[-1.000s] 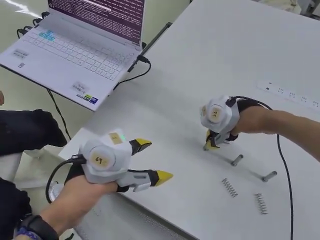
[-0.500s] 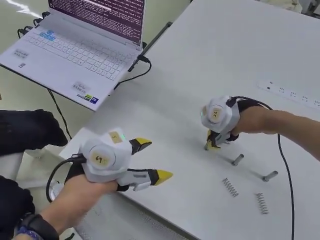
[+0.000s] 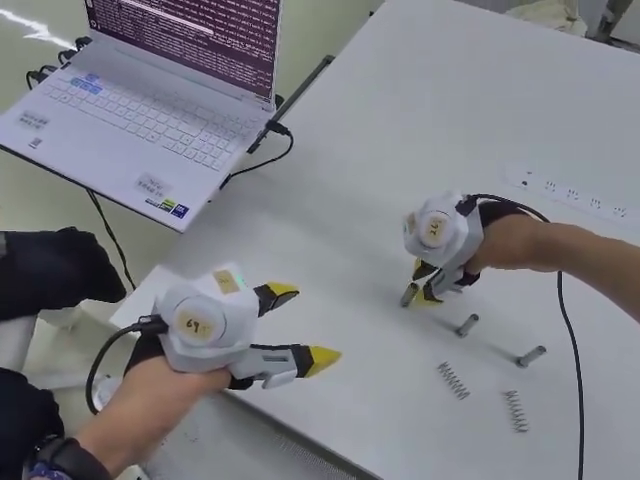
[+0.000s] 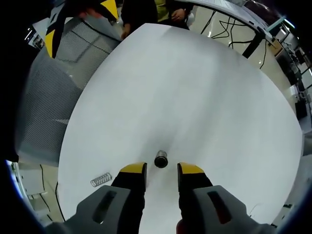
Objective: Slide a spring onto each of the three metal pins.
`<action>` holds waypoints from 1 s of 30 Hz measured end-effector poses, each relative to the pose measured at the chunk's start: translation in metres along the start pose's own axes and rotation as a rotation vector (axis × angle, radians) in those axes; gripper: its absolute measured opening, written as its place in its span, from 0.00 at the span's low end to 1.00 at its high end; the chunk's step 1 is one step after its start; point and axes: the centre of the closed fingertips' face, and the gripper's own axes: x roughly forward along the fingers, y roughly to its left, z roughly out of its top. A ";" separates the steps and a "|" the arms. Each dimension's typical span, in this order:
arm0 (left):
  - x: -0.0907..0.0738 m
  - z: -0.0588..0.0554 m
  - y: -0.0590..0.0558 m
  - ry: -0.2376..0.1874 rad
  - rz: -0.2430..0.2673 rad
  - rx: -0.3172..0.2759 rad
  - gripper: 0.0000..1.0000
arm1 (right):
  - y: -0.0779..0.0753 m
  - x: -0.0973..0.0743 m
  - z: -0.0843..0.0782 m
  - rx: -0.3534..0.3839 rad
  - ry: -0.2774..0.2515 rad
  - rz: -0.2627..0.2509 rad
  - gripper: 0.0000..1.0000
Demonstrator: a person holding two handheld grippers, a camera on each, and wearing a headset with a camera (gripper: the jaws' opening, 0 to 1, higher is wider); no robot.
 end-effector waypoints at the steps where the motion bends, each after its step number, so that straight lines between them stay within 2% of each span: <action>1: 0.001 0.000 0.000 0.000 -0.002 0.001 0.52 | 0.000 -0.001 0.000 0.004 -0.004 -0.003 0.24; 8: 0.001 0.002 -0.003 -0.003 -0.007 0.008 0.52 | 0.000 -0.011 0.001 0.016 -0.015 -0.023 0.25; 14: 0.001 0.003 -0.003 -0.005 -0.003 0.010 0.52 | 0.001 -0.017 0.001 0.058 -0.045 -0.038 0.26; 24: -0.001 0.003 -0.007 0.000 -0.008 0.012 0.53 | -0.001 -0.034 0.004 0.185 -0.172 -0.092 0.26; 30: -0.001 0.003 -0.006 0.001 -0.003 0.013 0.52 | -0.001 -0.041 0.002 0.246 -0.234 -0.125 0.26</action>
